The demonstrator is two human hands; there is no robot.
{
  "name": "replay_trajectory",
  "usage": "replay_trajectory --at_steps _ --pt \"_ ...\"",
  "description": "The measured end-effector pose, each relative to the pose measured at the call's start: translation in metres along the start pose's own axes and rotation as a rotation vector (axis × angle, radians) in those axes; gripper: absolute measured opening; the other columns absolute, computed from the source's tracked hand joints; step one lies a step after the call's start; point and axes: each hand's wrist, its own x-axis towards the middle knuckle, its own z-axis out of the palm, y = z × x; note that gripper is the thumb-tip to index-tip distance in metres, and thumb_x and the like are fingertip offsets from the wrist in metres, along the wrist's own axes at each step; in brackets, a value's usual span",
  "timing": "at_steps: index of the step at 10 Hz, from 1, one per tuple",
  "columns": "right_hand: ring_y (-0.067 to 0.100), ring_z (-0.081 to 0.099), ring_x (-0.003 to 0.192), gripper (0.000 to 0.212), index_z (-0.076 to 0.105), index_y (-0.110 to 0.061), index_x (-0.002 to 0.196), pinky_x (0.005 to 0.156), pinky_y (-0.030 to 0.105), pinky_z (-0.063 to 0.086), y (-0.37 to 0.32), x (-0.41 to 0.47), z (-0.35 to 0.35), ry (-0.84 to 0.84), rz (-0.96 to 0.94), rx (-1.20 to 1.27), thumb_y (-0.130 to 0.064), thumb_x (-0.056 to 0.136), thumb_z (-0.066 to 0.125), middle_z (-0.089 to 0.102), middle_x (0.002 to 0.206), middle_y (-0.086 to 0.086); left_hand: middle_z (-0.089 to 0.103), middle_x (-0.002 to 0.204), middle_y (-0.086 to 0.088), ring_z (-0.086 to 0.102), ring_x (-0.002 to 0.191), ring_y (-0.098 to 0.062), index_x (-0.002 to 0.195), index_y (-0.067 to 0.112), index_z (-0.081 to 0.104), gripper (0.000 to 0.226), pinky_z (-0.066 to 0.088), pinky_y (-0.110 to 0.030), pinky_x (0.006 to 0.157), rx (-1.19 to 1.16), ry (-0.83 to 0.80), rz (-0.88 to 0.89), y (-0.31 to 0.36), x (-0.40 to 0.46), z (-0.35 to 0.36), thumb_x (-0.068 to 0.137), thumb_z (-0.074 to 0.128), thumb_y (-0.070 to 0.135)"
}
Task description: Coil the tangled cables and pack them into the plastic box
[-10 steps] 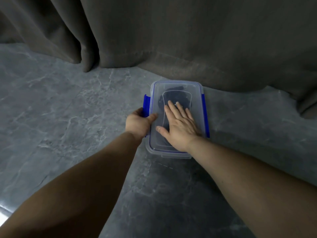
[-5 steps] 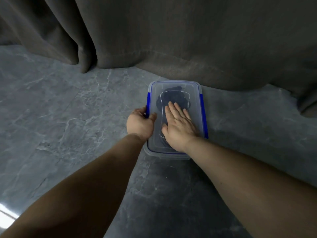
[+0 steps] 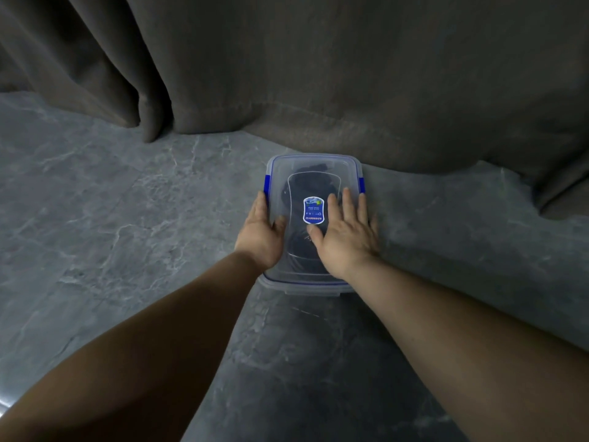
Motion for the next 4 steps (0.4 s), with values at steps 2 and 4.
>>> replay_trajectory --at_steps 2,4 --pt "0.028 -0.013 0.148 0.074 -0.001 -0.021 0.154 0.120 0.049 0.003 0.001 0.002 -0.001 -0.001 0.004 0.043 -0.060 0.096 0.026 -0.010 0.162 0.002 0.005 0.164 -0.002 0.006 0.150 -0.023 0.155 0.016 0.001 0.070 0.010 -0.038 0.122 0.202 -0.034 0.009 0.001 0.005 -0.001 0.101 0.040 0.038" --pt "0.022 -0.011 0.149 0.068 -0.001 -0.024 0.154 0.121 0.043 0.001 0.007 0.002 -0.058 0.041 -0.116 0.114 -0.051 0.100 0.030 -0.011 0.162 -0.002 -0.004 0.163 0.002 -0.007 0.150 -0.023 0.155 0.023 -0.003 0.072 0.008 -0.043 0.122 0.394 -0.021 0.181 0.053 0.006 -0.035 0.100 0.038 0.045"
